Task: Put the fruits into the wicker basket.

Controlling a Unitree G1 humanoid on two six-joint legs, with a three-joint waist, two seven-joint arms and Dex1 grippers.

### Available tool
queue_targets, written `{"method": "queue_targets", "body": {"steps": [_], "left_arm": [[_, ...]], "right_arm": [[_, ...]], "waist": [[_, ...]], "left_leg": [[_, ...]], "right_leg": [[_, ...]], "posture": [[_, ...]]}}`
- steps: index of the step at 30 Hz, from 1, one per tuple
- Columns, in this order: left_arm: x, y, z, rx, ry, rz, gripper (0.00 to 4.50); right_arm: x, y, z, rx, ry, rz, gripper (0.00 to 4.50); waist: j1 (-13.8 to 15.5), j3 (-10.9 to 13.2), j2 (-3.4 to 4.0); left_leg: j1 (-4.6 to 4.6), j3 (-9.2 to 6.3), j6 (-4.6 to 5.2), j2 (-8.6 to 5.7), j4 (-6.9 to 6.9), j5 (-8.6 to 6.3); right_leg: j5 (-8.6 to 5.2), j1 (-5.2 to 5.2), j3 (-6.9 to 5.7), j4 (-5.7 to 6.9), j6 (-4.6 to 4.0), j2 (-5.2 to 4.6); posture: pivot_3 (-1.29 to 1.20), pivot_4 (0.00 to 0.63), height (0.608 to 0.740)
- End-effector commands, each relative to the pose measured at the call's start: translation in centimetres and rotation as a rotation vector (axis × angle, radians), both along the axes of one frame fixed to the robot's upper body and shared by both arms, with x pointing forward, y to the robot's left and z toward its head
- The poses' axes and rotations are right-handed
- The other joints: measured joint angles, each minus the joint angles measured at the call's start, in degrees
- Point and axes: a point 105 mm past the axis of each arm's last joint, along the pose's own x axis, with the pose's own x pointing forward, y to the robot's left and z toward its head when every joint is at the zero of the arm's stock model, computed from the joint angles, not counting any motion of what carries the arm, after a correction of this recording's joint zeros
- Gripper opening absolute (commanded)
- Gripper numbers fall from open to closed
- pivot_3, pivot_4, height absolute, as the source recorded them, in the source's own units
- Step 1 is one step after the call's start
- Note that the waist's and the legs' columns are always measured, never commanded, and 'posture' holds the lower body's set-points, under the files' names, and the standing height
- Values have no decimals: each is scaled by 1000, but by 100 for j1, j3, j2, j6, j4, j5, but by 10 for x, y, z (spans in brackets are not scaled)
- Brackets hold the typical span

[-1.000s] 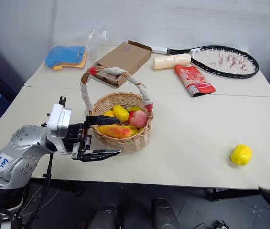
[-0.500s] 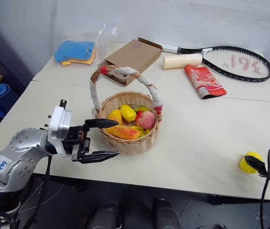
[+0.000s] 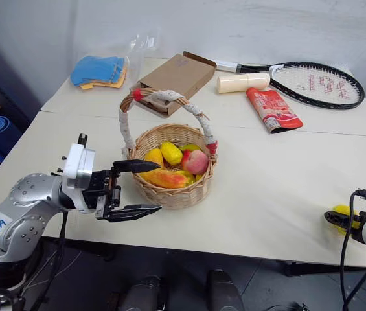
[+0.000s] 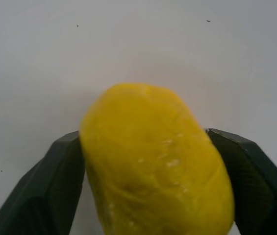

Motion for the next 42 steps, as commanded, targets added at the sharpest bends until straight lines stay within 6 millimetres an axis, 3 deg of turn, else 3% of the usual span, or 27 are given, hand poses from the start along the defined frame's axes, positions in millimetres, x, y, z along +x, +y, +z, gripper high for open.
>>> {"method": "queue_targets", "body": {"steps": [1, 4, 7, 9, 12, 14, 17, 22, 26, 32, 37, 42], "left_arm": [[-4, 5, 8, 5, -59, 23, 4500], [-6, 12, 6, 18, -61, 50, 4500], [-9, 19, 4, 28, -59, 71, 4500], [-12, 27, 2, 28, -62, 105, 4500], [-12, 36, -3, 24, -63, 163, 4500], [-13, 50, -8, -9, -60, 244, 4500], [-18, 62, -14, -20, -70, 303, 4500], [-26, 72, -15, -50, -85, 377, 4500], [-29, 75, -13, -79, -85, 421, 4500], [-35, 76, -13, -82, -81, 445, 4500], [-35, 75, -11, -86, -85, 451, 4500], [-33, 74, -10, -86, -93, 442, 4500]], "right_arm": [[12, 13, 24, 8, -105, 134, 2669], [13, 57, 52, 61, -210, 469, 2622], [9, 89, 64, 53, -228, 721, 2622], [11, 137, 83, 63, -294, 990, 2622], [13, 186, 96, 80, -364, 1231, 2622], [20, 239, 110, 36, -504, 1430, 2622], [35, 289, 133, 13, -662, 1524, 2622], [61, 344, 150, 15, -753, 1478, 2622], [74, 360, 140, -4, -756, 1433, 2622], [70, 361, 141, 9, -824, 1460, 4477], [44, 341, 151, 114, -909, 1597, 4477], [11, 290, 136, 210, -807, 1775, 4477]], "waist": [[-11, 0, 0], [-41, 8, 13], [-83, 14, 10], [-147, 22, -2], [-200, 26, -7], [-228, 29, -16], [-247, 33, -20], [-142, 30, -26], [-100, 30, -25], [-119, 30, -25], [-106, 30, -25], [-82, 30, -25]], "left_leg": [[0, -1, 0, 0, 0, 0], [0, 0, 0, 0, 0, 0], [0, -3, -2, 3, -5, -2], [0, -6, -4, 8, -5, -3], [9, 2, -12, 21, -5, -7], [6, -8, -13, 22, -4, -6], [-18, -6, -25, 28, -2, -8], [-87, -37, -53, 33, 2, -8], [-137, -48, -64, 26, 4, -1], [-142, -29, -13, -3, 7, -29], [-140, -32, -9, -2, 11, -32], [-130, -32, -4, -2, 18, -33]], "right_leg": [[1, 0, -1, 0, 2, 3], [17, -2, -2, 1, 31, 7], [22, -3, -5, 0, 42, 8], [21, -3, -10, -1, 40, 8], [17, -8, -11, 0, 32, -2], [13, -15, -10, 2, 24, -7], [18, -51, -5, 16, 16, -13], [5, -128, -20, 52, -14, -27], [3, -167, -35, 53, -18, -44], [4, -167, -49, 51, -16, -85], [5, -162, -61, 50, -15, -82], [9, -143, -68, 46, -8, -82]], "posture": [[0, 150, 740], [0, 150, 740], [0, 150, 740], [0, 150, 740], [0, 150, 740], [0, 150, 740], [0, 150, 740], [0, 150, 740], [0, 150, 740], [0, 150, 740], [0, 150, 740], [0, 150, 740]]}}
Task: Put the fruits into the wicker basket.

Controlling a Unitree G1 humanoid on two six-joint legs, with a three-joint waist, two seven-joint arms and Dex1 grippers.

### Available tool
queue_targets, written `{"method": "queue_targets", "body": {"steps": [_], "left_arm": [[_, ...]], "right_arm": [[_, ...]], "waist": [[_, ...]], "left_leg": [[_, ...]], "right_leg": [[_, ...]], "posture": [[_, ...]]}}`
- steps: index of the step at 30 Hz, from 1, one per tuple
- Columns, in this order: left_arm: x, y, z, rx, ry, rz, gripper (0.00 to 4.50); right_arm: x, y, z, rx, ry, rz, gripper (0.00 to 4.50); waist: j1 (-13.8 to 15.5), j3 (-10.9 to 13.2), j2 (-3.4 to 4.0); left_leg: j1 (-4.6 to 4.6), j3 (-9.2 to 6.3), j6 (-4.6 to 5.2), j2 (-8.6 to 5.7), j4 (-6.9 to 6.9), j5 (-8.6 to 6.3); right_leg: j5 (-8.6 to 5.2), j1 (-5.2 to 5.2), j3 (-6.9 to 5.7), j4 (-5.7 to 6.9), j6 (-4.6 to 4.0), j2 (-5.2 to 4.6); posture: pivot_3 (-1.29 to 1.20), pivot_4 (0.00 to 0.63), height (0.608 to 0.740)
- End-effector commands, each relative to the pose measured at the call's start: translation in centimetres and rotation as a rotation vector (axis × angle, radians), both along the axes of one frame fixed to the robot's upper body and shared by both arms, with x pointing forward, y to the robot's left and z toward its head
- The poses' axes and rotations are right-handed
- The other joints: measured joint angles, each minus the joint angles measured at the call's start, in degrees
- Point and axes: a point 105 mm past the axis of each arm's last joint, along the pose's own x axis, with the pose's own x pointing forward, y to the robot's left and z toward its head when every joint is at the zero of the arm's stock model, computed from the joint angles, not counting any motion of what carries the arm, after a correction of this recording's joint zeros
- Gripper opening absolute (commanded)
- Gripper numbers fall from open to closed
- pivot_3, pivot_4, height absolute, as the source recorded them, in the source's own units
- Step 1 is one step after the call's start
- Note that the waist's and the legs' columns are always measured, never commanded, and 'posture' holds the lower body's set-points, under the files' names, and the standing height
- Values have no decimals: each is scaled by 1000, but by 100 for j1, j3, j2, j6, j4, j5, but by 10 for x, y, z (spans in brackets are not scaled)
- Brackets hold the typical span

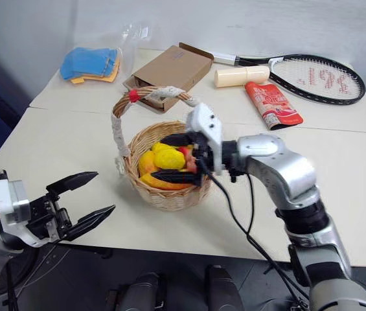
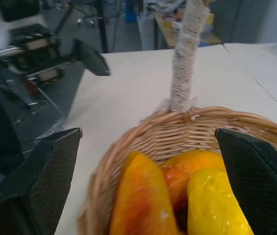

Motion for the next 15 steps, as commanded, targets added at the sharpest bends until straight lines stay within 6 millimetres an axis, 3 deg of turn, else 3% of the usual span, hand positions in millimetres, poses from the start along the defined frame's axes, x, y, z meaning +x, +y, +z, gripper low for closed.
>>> {"method": "queue_targets", "body": {"steps": [1, 4, 8, 11, 15], "left_arm": [[-2, -5, 12, 8, -63, -24, 4500], [-2, -9, 16, 5, -79, -42, 4500], [-4, -9, 24, -25, -96, -33, 4500], [-5, -8, 25, -30, -92, -27, 4500], [-4, -12, 25, -34, -84, -37, 4500]], "right_arm": [[-26, -35, -4, -39, 10, 128, 4477], [-7, -72, -20, -82, 53, 21, 4477], [46, -109, -10, -22, -81, -216, 4477], [71, -100, 3, 40, -153, -226, 4477], [80, -67, 6, 74, -171, -108, 4477]], "waist": [[15, 0, 0], [-26, 0, -1], [-116, 5, -1], [-183, 4, 0], [-188, 4, 1]], "left_leg": [[4, -2, 1, 0, 0, 0], [45, 17, 2, 2, -1, 0], [134, 58, 3, 12, -6, 1], [158, 86, -1, 15, -14, 15], [157, 91, -29, 35, -16, 11]], "right_leg": [[0, 6, -3, -3, 1, 1], [1, 40, -8, -12, 3, 0], [9, 106, -24, -23, 9, 19], [-7, 105, 13, -18, -52, 35], [22, 87, 42, -1, -3, 71]], "posture": [[0, 150, 740], [0, 150, 740], [0, 150, 740], [0, 150, 740], [0, 150, 740]]}}
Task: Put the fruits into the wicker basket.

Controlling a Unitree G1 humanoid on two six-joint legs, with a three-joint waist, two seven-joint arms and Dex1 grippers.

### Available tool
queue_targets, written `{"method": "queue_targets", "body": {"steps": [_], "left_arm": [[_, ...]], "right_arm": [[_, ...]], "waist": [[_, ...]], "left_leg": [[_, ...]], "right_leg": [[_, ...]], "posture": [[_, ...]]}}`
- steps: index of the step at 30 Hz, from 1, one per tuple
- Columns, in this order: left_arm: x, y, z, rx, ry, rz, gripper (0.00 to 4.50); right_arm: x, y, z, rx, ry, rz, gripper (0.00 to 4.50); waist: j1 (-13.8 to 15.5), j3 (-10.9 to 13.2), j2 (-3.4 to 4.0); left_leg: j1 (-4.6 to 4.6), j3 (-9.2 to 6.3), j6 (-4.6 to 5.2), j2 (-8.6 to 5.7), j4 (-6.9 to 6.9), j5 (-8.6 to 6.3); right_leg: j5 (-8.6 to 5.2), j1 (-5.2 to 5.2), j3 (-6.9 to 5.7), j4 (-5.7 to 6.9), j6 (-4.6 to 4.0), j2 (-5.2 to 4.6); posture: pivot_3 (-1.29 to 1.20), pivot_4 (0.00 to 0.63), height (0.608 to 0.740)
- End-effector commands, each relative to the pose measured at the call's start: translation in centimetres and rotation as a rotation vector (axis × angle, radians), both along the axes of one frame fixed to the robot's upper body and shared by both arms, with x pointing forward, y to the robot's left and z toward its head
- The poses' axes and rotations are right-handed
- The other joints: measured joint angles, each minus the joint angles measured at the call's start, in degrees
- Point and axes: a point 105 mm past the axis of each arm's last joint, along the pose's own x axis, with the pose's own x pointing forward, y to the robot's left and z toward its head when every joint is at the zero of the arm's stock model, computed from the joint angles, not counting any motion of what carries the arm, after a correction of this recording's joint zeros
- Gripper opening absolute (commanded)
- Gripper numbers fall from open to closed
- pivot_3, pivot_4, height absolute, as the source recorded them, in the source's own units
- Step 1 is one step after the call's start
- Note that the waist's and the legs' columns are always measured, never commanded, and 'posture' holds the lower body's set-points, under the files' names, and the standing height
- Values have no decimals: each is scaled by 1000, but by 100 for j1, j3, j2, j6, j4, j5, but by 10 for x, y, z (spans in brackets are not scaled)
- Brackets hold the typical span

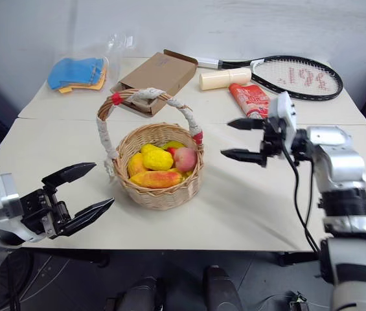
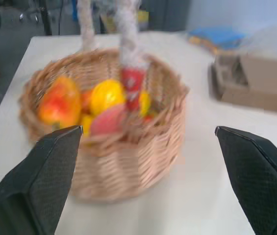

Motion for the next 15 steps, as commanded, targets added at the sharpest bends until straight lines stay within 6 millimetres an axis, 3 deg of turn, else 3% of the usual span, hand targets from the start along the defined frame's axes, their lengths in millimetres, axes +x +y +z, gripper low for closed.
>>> {"method": "queue_targets", "body": {"steps": [1, 4, 9, 15], "left_arm": [[-4, -7, 8, 2, -30, -26, 4500], [-3, -9, 8, 2, -31, -33, 4500], [-3, -10, 10, 6, -30, -42, 4500], [-2, -9, 10, 19, -22, -58, 4500]], "right_arm": [[2, 25, 3, -8, -32, 105, 4477], [5, 47, 1, 1, -7, 180, 4477], [5, 65, -7, -62, 34, 264, 2904], [0, 46, -11, -90, 36, 250, 880]], "waist": [[20, 0, 0], [48, 0, 0], [43, 1, 2], [45, 2, 4]], "left_leg": [[-7, -5, -5, 9, -3, 0], [-15, -7, -25, 52, -3, -6], [-19, 3, -27, 50, -1, -10], [-17, 3, -32, 52, -4, -14]], "right_leg": [[-4, -6, 2, 5, -7, 2], [-10, -10, -4, 5, -18, 14], [-11, -14, -6, 0, -20, 3], [-14, -16, -11, 0, -24, 0]], "posture": [[0, 150, 740], [0, 150, 740], [0, 150, 740], [0, 150, 740]]}}
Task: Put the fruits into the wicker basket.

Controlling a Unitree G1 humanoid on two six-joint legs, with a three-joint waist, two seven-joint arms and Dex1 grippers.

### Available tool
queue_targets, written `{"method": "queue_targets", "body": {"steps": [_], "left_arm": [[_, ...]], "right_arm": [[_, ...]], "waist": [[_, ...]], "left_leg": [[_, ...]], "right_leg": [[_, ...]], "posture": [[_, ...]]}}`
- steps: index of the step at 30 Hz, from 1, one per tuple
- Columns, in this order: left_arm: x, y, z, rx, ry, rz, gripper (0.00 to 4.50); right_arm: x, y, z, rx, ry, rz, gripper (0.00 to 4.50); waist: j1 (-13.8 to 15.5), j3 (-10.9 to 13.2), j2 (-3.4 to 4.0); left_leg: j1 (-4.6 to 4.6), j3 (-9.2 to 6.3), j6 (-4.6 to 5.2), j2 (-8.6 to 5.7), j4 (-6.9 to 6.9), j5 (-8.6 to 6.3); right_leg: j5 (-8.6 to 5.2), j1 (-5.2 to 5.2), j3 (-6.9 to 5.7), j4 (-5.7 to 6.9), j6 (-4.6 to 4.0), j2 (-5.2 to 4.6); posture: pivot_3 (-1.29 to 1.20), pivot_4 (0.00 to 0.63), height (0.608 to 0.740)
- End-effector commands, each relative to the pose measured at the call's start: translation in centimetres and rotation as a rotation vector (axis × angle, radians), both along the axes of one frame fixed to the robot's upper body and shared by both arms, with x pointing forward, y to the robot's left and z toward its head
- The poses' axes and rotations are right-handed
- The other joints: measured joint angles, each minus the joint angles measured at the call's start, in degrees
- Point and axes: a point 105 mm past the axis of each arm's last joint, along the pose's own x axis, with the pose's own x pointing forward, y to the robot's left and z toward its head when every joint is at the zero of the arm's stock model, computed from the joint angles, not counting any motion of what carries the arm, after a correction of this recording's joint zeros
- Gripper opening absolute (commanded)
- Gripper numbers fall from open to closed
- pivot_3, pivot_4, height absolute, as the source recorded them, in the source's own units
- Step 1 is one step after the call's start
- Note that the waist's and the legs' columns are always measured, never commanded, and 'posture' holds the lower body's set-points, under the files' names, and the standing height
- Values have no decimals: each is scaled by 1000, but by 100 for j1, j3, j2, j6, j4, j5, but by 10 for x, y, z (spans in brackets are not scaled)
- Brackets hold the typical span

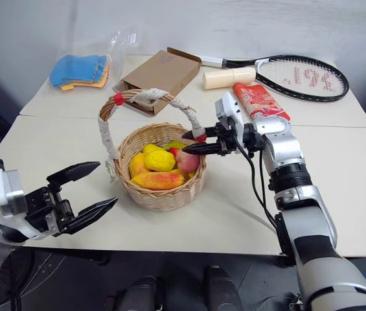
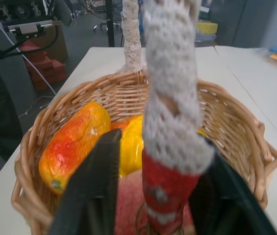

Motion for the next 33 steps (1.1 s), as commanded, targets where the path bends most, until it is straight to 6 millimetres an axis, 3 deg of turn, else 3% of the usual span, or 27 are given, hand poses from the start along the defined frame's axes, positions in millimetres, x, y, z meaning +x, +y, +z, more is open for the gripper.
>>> {"method": "queue_targets", "body": {"steps": [1, 3, 11, 19, 23, 27, 30, 33], "left_arm": [[-4, -5, 8, 10, -35, -35, 4500], [-3, -8, 7, 10, -33, -60, 4500], [11, -24, 0, -24, -19, -167, 4500], [36, -41, 2, -24, -24, -329, 4500], [44, -49, 6, -9, -43, -406, 4500], [46, -58, 8, -5, -54, -476, 4500], [44, -63, 7, 28, -49, -538, 4500], [47, -61, 8, 33, -54, -543, 4500]], "right_arm": [[-10, -19, 9, -8, -51, 1, 568], [-19, -35, 13, -9, -81, -43, 158], [-62, -104, 49, 200, -90, -415, 161], [-79, -210, 52, 267, -208, -951, 161], [-84, -243, 36, 249, -197, -1113, 161], [-85, -256, 20, 282, -137, -1197, 161], [-75, -272, -7, 257, -95, -1329, 161], [-71, -275, -13, 299, -92, -1363, 1161]], "waist": [[10, 0, 0], [37, 0, 1], [155, 3, 5], [137, 3, 5], [136, 2, 6], [129, 2, 7], [126, 1, 7], [133, 1, 8]], "left_leg": [[0, -1, -3, 1, -1, -2], [0, -3, -5, 1, -2, -6], [-3, 1, 3, 0, 1, -22], [9, 38, 10, -9, 9, -20], [21, 71, 13, -28, 8, -18], [19, 74, 13, -15, 8, -18], [22, 73, 13, -6, 12, -18], [21, 83, 12, -6, 17, -18]], "right_leg": [[-1, 0, -2, 0, -2, 0], [-3, 0, -5, -2, -5, 0], [-4, 0, 1, -13, -6, 1], [3, 9, 8, -18, 7, 15], [10, 6, 10, -14, 19, 60], [17, 1, 37, -18, 30, 88], [18, 1, 54, -16, 32, 98], [18, 1, 73, -15, 31, 103]], "posture": [[0, 150, 740], [0, 150, 740], [0, 150, 740], [0, 150, 740], [0, 150, 740], [0, 150, 740], [0, 150, 740], [0, 150, 740]]}}
